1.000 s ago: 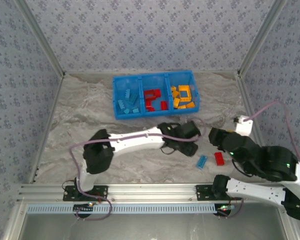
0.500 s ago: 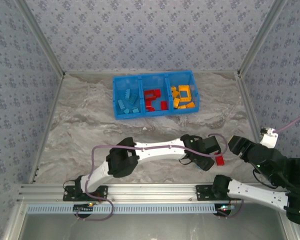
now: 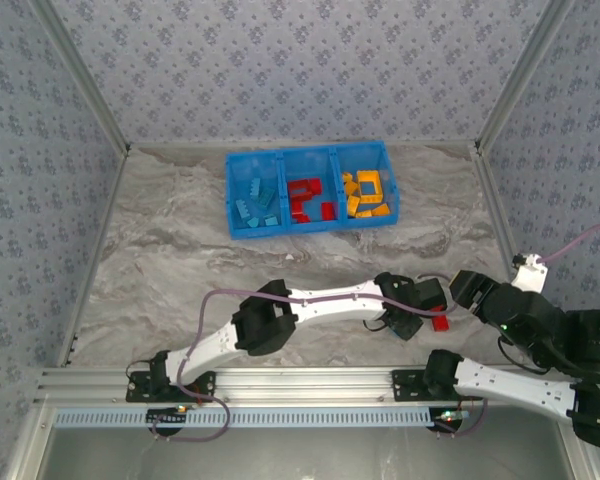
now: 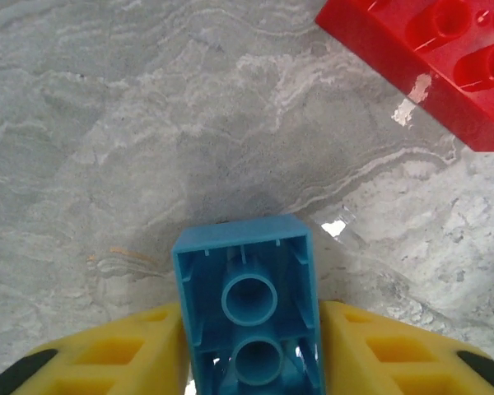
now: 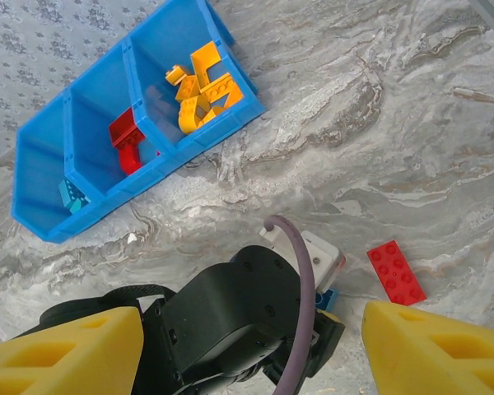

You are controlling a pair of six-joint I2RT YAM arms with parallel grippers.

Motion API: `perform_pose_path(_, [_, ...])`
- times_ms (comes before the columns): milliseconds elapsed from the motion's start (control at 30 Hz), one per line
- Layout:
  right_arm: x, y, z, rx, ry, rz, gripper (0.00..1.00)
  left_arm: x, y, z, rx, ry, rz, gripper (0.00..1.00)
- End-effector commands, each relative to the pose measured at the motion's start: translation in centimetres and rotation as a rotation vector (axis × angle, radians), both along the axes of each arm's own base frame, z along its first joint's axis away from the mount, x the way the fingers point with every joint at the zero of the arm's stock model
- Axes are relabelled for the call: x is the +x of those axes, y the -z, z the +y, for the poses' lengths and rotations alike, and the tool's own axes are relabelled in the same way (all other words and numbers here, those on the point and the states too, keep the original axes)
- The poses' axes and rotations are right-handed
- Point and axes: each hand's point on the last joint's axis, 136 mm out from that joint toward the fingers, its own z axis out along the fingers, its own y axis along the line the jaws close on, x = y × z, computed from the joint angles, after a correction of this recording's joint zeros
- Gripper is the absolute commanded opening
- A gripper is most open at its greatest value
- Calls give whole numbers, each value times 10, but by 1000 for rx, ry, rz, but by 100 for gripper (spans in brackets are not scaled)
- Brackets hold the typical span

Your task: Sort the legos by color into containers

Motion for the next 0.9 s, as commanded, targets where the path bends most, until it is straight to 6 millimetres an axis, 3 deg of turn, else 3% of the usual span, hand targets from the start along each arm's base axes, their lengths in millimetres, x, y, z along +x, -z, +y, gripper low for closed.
perform_pose_path(0, [-6,8,-14,-58,27,39,73,-5,3,-1,13,9,3,33])
perform_pose_path(100, [-5,9,-13,-67,26,42,73,-1,-1,0,12,1,-20,27])
perform_pose_path(333, [-4,8,-9,-83,2,31,73,10,-21,5,-11,-22,-79,24])
perform_pose_path(467, [0,6,0,-93,-41,12,73,27,-39,18,-33,-78,-90,23])
perform_pose_path(633, [14,1,49,-132,-200,-37,72,70,-81,59,-91,-214,-109,23])
perform_pose_path(867, [45,-2,163,-212,-483,-94,74,135,-119,170,-101,-461,-118,23])
